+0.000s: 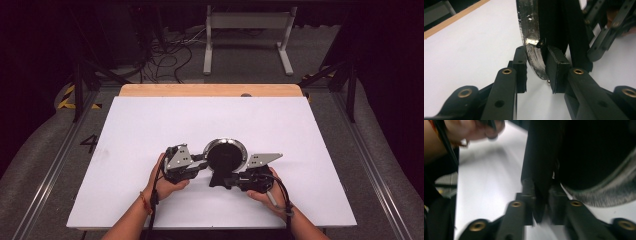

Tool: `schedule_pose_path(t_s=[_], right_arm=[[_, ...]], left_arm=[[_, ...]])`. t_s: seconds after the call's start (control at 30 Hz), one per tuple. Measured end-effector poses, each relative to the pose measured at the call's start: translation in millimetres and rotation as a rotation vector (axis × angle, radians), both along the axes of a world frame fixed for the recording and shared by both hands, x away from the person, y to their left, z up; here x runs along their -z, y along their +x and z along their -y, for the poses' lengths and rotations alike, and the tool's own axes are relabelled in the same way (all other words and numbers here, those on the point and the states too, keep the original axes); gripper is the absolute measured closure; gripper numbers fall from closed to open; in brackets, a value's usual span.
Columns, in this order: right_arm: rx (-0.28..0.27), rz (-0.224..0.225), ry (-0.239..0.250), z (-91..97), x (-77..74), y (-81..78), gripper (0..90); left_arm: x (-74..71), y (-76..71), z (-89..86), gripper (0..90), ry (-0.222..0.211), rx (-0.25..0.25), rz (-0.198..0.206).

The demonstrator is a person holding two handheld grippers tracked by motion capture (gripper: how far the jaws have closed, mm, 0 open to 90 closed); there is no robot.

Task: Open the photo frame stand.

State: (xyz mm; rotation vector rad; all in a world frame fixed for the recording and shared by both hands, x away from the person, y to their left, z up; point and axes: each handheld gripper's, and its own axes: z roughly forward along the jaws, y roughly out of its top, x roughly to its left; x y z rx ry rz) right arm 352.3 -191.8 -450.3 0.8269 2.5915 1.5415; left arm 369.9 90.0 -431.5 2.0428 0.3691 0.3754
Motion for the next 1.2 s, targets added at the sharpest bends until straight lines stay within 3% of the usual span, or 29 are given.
schedule_pose_path(t_s=[0.23, 0.27, 0.47, 0.53, 0.57, 0.67, 0.73, 0.87, 0.93, 1.03, 1.2], right_arm=[[0.027, 0.011, 0.026, -0.2, -5.8, -0.8, 75.5], [0.022, 0.012, 0.002, -1.9, -5.0, -0.8, 79.6], [-0.003, 0.008, -0.005, -5.0, -3.0, -3.7, 83.7], [0.0, 0.007, -0.005, -4.9, -3.1, -4.2, 83.8], [-0.008, 0.007, -0.005, -5.0, -3.1, -4.4, 84.0], [-0.021, 0.011, -0.005, -5.2, -2.7, -5.2, 84.2], [-0.027, 0.015, -0.009, -5.0, -2.6, -5.4, 84.3], [-0.037, 0.016, -0.009, -4.9, -2.4, -5.7, 84.4], [-0.049, 0.018, -0.012, -5.1, -2.3, -6.2, 84.6], [-0.043, 0.014, -0.005, -3.5, -2.2, -5.2, 84.3], [-0.051, 0.013, -0.009, -3.3, -2.9, -5.5, 83.9]], left_arm=[[0.9, -0.7, -0.5, 70.6, 0.012, -0.008, 0.007], [0.7, -0.9, -0.3, 70.6, 0.009, -0.004, 0.008], [0.7, -0.6, 1.3, 64.9, -0.002, -0.004, 0.019], [0.2, 0.8, 0.5, 55.5, -0.023, -0.007, 0.009], [-0.3, 2.6, 0.7, 46.3, -0.019, -0.009, 0.004], [0.8, 4.6, 2.4, 37.7, -0.03, 0.014, -0.014], [3.3, 7.3, 7.0, 32.2, -0.011, 0.012, -0.023], [6.5, 10.9, 9.3, 37.3, -0.011, 0.031, -0.044], [8.8, 11.8, 13.6, 38.9, 0.022, 0.057, -0.044], [8.0, 9.5, 16.2, 57.1, 0.032, 0.085, -0.028], [6.7, 5.9, 17.3, 57.9, 0.062, 0.075, 0.0]])
